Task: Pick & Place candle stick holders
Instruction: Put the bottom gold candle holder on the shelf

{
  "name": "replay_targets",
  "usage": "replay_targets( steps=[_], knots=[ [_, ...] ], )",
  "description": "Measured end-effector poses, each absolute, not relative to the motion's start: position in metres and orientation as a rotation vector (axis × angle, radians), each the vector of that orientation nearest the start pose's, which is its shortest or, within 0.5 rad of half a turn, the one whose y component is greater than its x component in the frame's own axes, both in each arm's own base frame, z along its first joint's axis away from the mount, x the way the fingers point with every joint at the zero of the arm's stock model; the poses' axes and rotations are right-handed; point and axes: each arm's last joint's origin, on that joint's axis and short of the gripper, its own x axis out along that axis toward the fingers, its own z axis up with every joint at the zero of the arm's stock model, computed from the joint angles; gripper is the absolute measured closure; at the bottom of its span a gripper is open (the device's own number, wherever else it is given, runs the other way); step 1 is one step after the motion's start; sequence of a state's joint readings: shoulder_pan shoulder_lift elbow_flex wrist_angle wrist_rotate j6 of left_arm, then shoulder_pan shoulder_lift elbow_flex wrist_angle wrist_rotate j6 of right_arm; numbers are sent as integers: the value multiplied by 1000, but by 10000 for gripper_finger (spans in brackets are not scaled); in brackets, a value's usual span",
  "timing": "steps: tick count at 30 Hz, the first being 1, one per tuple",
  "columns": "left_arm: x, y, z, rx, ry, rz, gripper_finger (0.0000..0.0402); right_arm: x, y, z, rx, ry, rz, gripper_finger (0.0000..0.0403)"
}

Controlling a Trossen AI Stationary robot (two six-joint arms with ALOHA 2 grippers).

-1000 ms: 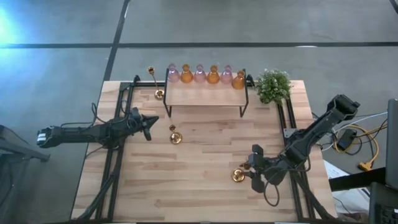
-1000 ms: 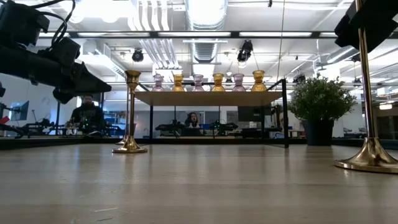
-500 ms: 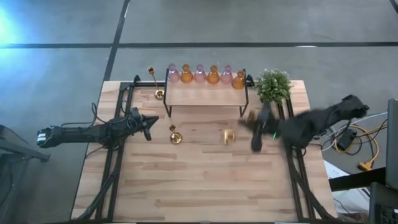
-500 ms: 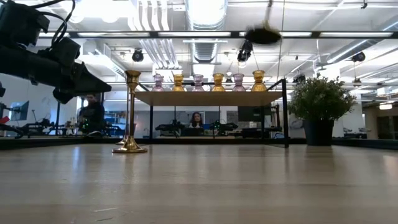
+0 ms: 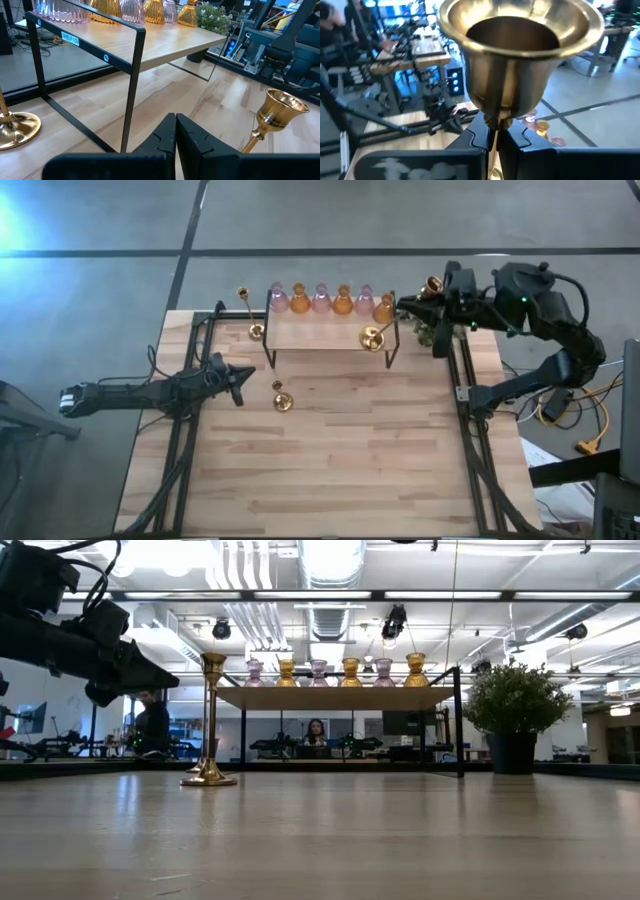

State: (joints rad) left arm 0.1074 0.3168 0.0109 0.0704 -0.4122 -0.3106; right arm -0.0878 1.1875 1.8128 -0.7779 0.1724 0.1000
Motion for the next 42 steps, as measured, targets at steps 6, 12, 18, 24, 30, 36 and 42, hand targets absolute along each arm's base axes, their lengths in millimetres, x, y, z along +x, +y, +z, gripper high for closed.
replay_targets(
  steps=[6,12,18,24,30,36,42],
  knots=[
    [111,24,147,-266,153,549,388,192,-21,531,72,209,-206,393],
    [111,24,147,-266,153,549,388,198,-20,534,78,246,-173,393],
    [111,24,147,-266,152,548,388,201,-20,533,105,258,-172,392],
    [111,24,151,-300,105,543,388,204,-20,531,126,266,-173,392],
    [114,21,156,-319,72,416,388,219,-23,524,109,303,-179,392],
    [114,21,158,-320,52,410,388,238,-27,516,104,343,-190,392],
    [114,20,158,-320,51,410,388,253,-36,512,72,367,-227,392]
  ],
)
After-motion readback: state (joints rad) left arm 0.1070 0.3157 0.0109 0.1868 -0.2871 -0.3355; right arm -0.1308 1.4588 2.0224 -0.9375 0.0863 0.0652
